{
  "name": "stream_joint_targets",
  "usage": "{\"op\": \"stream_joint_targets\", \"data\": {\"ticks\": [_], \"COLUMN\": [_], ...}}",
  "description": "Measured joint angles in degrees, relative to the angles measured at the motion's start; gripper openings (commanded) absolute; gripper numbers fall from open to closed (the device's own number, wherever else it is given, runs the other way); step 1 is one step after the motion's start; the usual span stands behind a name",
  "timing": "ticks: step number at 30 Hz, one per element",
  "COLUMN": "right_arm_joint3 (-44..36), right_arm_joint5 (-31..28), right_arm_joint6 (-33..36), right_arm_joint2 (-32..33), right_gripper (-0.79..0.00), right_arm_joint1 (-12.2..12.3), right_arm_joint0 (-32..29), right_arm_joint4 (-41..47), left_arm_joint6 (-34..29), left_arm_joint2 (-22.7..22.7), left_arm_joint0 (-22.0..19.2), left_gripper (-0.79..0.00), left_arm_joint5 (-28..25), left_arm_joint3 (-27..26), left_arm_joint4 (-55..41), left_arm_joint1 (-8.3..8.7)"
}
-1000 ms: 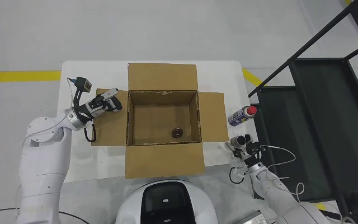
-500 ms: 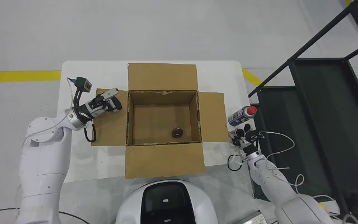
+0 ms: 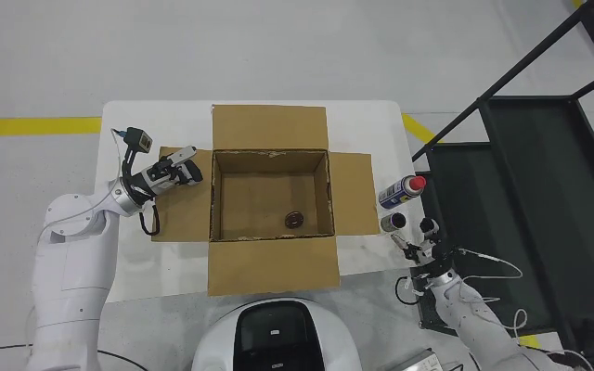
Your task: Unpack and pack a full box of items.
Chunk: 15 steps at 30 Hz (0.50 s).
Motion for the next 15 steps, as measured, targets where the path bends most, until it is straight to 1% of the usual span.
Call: {"op": "stream_joint_targets", "data": {"ticks": [3, 6, 8, 11, 15], "right_arm_joint3": [-8.72, -19.8, -27.94, -38.72, -49.32], "right_arm_joint5": [0.58, 0.74, 0.51, 0.69, 2.28], "right_arm_joint6": [1.03, 5.31, 10.0, 17.96, 27.28], "right_arm_joint2": [3.3, 7.63, 10.74, 14.03, 15.2], "right_gripper": [0.0, 0.0, 0.0, 0.0, 0.0], "right_arm_joint1": [1.94, 3.59, 4.39, 4.84, 4.75], "right_arm_joint0": [-3.61, -8.07, -11.28, -14.68, -16.72], "right_arm_joint4": [-0.82, 0.04, 1.84, 5.67, 9.41], "left_arm_joint6": [0.0, 0.0, 0.0, 0.0, 0.0], "left_arm_joint2": [0.0, 0.0, 0.0, 0.0, 0.0], "left_arm_joint0": [0.0, 0.0, 0.0, 0.0, 0.0], "left_gripper": [0.0, 0.0, 0.0, 0.0, 0.0], "left_arm_joint5": [0.0, 0.0, 0.0, 0.0, 0.0], "left_arm_joint3": [0.0, 0.0, 0.0, 0.0, 0.0], "left_arm_joint4": [0.0, 0.0, 0.0, 0.0, 0.0], "left_arm_joint1": [0.0, 0.0, 0.0, 0.0, 0.0]}}
